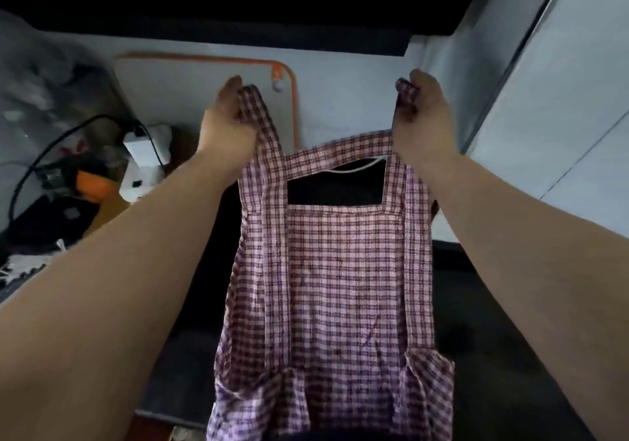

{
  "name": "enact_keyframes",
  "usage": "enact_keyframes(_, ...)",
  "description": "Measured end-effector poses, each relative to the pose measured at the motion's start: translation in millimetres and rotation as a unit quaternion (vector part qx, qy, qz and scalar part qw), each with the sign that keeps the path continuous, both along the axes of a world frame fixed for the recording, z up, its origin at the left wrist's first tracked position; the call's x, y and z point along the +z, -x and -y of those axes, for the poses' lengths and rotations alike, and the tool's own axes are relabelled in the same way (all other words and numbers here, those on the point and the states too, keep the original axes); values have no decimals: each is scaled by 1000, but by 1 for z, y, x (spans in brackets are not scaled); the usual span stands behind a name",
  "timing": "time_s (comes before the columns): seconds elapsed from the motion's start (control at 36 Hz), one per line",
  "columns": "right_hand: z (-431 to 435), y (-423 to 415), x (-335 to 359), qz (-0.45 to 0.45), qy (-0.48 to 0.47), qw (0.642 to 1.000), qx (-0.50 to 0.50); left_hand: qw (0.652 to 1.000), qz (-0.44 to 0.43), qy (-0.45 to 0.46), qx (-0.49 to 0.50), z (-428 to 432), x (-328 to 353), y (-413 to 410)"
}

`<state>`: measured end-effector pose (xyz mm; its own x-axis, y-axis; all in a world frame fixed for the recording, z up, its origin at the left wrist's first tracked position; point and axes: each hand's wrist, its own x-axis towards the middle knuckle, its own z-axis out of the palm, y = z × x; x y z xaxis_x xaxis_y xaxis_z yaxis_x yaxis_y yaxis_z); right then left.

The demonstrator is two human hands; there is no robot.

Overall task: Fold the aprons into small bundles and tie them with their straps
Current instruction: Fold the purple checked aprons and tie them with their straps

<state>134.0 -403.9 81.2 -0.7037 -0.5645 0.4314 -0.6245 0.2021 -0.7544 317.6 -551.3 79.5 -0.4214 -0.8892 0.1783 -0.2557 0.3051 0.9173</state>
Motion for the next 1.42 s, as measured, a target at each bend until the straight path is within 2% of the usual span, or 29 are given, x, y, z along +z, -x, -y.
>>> enact_keyframes(0.11, 13, 20, -22, 76, -188, 979, -3, 990, 94, -62, -89, 39, -58, 8)
enact_keyframes(0.17, 11, 22, -36, 82, -276, 958, -10, 984, 142, -75, -77, 24, -68, 6)
enact_keyframes(0.25, 4, 22, -62, 117, -305, 945, 3, 975, 177, -118, -55, 3, -86, -1)
enact_keyframes(0.33, -6, 16, -90, 145, -342, 928, 18, 960, 210, -168, -80, -11, -107, -11)
enact_keyframes(0.39, -21, 6, -110, 153, -427, 890, 49, 928, 284, -200, -134, -23, -127, -26)
enact_keyframes(0.47, -53, -16, -134, 179, -570, 792, 126, 845, 411, -256, -227, -47, -164, -53)
enact_keyframes(0.53, -70, -28, -147, 224, -622, 736, 145, 801, 472, -267, -254, -63, -188, -69)
enact_keyframes(0.58, -81, -36, -165, 286, -658, 684, 130, 776, 522, -248, -253, -77, -205, -77)
enact_keyframes(0.61, -85, -41, -177, 307, -662, 675, 110, 774, 538, -226, -246, -84, -210, -81)
enact_keyframes(0.67, -90, -47, -197, 278, -654, 701, 63, 774, 555, -185, -243, -93, -211, -81)
enact_keyframes(0.72, -94, -51, -209, 244, -604, 759, 16, 767, 569, -161, -249, -97, -209, -81)
enact_keyframes(0.75, -95, -52, -213, 252, -577, 777, -1, 760, 583, -145, -249, -99, -209, -80)
enact_keyframes(0.86, -86, -47, -227, 232, -504, 832, 16, 739, 632, -78, -218, -94, -217, -76)
enact_keyframes(0.92, -75, -40, -228, 196, -471, 860, 13, 743, 634, -57, -207, -80, -219, -68)
enact_keyframes(1.0, -51, -22, -233, 171, -425, 889, -19, 768, 617, -16, -171, -58, -220, -49)
enact_keyframes(1.06, -35, -11, -233, 178, -380, 908, -12, 783, 611, 41, -109, -48, -220, -34)
enact_keyframes(1.11, -19, -4, -231, 175, -323, 930, 28, 782, 613, 112, -22, -39, -222, -20)
enact_keyframes(1.19, -9, -6, -220, 133, -305, 939, 88, 801, 577, 144, 64, -36, -226, -9)
enact_keyframes(1.28, -18, -17, -219, 74, -300, 949, 69, 842, 532, 73, 54, -50, -232, -7)
enact_keyframes(1.33, -29, -27, -226, 111, -345, 932, 16, 852, 523, 2, 16, -64, -236, -14)
enact_keyframes(1.42, -44, -37, -237, 225, -426, 875, -44, 876, 481, -35, -7, -77, -236, -31)
